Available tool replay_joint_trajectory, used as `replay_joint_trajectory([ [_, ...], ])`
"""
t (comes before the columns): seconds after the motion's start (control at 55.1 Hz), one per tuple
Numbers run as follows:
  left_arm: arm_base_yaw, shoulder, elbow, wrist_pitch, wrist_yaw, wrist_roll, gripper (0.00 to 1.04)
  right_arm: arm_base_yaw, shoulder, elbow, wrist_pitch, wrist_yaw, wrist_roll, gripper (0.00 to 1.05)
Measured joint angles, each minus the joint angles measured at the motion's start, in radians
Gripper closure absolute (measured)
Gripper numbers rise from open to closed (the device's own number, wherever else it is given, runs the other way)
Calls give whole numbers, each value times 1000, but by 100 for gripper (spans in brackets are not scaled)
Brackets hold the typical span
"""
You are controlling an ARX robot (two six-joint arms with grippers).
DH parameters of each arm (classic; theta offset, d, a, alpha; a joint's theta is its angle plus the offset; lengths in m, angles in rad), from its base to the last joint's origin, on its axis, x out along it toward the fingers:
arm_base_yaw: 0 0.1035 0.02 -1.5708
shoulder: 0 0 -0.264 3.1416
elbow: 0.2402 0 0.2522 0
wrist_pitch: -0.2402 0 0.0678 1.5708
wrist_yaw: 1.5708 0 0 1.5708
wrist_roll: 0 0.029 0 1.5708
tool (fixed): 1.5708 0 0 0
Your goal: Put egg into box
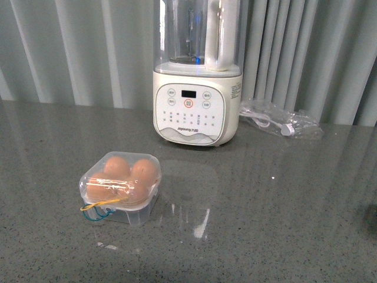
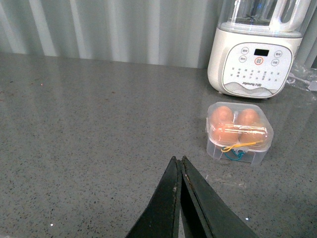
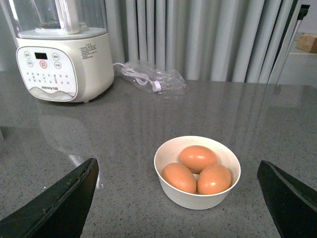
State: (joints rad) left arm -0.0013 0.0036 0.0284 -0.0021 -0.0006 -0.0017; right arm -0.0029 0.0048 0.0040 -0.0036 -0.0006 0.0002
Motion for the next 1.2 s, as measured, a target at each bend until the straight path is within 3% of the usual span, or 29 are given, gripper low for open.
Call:
replay_joint_trajectory([
  [0.091, 0, 0, 0, 0, 0, -1, 99, 0, 0, 0, 0, 0, 0, 7],
  [0.4, 0, 0, 0, 0, 0, 0, 37, 0, 0, 0, 0, 0, 0, 7],
  [0.599, 0, 0, 0, 0, 0, 0, 6, 0, 0, 0, 0, 0, 0, 7],
  [1.199, 0, 0, 0, 0, 0, 0, 7, 0, 0, 0, 0, 0, 0, 7],
])
